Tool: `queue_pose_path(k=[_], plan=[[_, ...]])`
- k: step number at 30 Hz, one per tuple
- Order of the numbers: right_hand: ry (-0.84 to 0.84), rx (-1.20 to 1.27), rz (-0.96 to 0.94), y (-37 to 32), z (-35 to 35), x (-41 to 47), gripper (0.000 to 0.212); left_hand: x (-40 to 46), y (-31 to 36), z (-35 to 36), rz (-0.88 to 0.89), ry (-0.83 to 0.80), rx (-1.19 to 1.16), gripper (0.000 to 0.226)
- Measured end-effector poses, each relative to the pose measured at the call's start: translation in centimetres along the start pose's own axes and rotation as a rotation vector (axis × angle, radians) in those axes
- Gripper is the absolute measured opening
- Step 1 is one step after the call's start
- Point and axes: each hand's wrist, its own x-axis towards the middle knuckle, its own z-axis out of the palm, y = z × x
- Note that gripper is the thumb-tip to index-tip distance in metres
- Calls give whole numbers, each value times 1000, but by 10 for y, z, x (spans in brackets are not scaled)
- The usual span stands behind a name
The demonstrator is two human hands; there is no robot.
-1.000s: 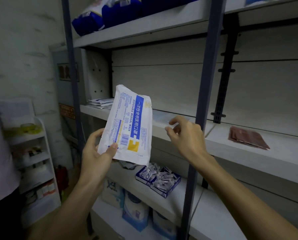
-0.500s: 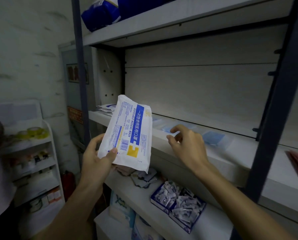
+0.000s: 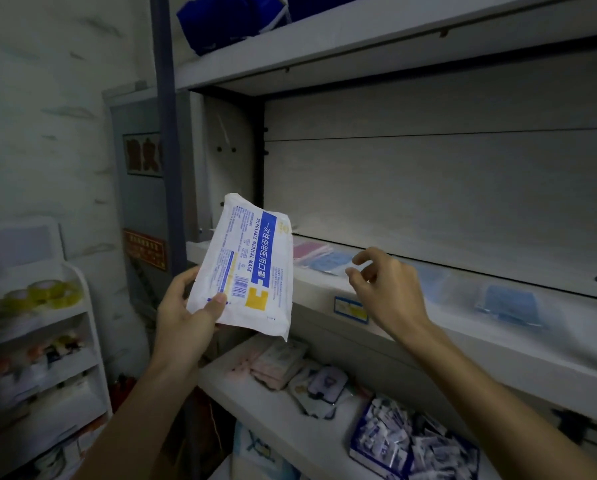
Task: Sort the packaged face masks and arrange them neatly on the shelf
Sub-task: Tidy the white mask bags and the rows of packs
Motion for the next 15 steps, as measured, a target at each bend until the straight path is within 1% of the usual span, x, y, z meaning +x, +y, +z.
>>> queue_pose_path(k=[7, 12, 15], plan=[[95, -9, 44, -25, 55, 34, 17, 81, -5, -30, 22, -75, -12, 43], [76, -48, 90, -27, 91, 55, 19, 135, -20, -30, 1, -117, -12, 39], [90, -39, 86, -30, 110, 80, 19, 166, -27, -24, -7, -146, -30, 38]])
